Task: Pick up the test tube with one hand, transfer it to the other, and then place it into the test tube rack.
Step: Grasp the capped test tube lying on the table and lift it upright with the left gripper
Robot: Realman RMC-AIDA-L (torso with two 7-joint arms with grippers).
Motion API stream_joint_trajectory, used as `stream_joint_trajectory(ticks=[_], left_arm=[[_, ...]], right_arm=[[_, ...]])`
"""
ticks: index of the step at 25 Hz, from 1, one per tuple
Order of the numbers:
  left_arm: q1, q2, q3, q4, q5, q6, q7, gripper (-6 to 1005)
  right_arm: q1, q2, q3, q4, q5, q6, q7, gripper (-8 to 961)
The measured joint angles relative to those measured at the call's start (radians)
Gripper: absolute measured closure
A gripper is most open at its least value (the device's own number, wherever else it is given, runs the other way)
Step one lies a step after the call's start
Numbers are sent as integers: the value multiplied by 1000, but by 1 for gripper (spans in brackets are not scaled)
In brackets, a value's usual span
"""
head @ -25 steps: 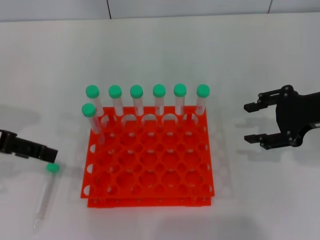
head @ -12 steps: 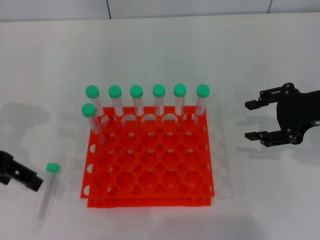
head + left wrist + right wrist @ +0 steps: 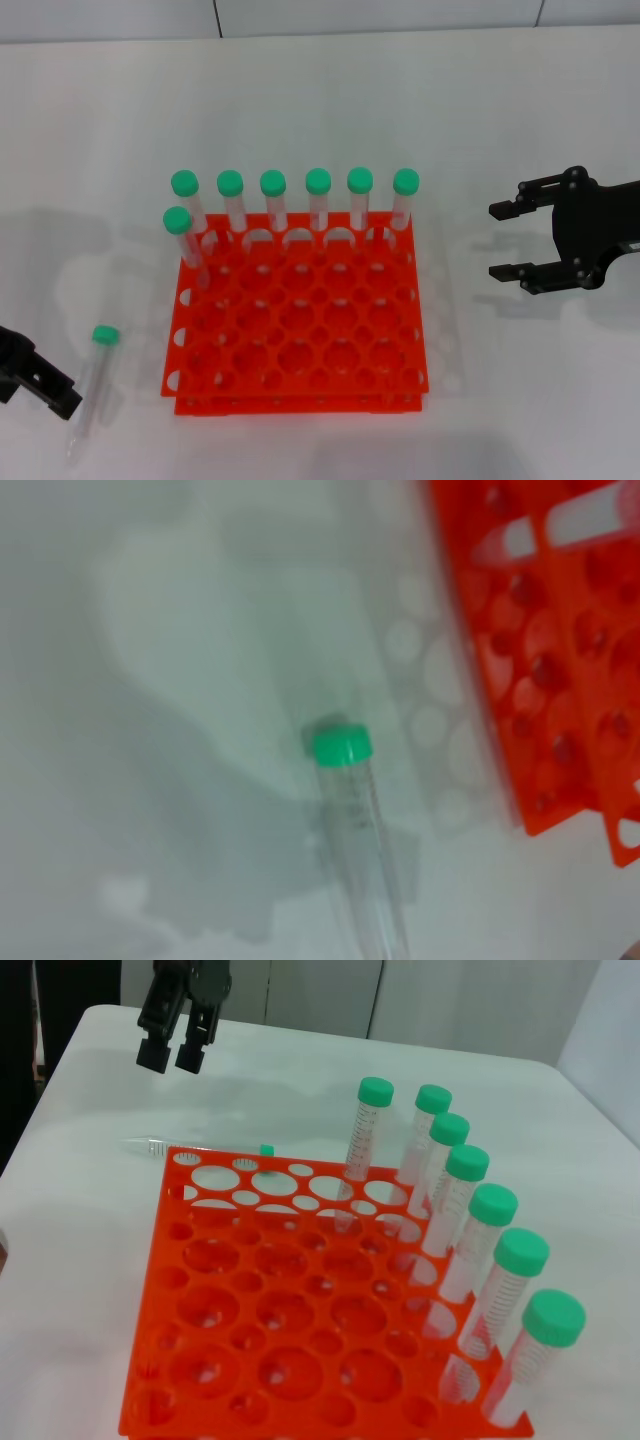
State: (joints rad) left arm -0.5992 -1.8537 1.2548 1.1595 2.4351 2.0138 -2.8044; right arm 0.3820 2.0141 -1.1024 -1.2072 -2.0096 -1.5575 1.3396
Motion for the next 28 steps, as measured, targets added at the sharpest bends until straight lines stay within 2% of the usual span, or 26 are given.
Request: stream_joint_trajectory(ticks=[7, 12, 20, 28], left_arm=[[-41, -21, 10, -81, 76, -3, 9, 111], [-56, -45, 4, -124, 132, -20, 32, 111], [-84, -67, 3, -244, 199, -98, 71, 111], [-106, -71, 3, -278, 207, -137, 81, 111]], right_arm=[[0, 0, -2, 3, 0, 9, 0, 318], [3, 0, -36, 12, 0, 43, 0, 317], [9, 2, -64, 14, 3, 59, 7, 317], [9, 2, -65, 16, 2, 63, 9, 318]])
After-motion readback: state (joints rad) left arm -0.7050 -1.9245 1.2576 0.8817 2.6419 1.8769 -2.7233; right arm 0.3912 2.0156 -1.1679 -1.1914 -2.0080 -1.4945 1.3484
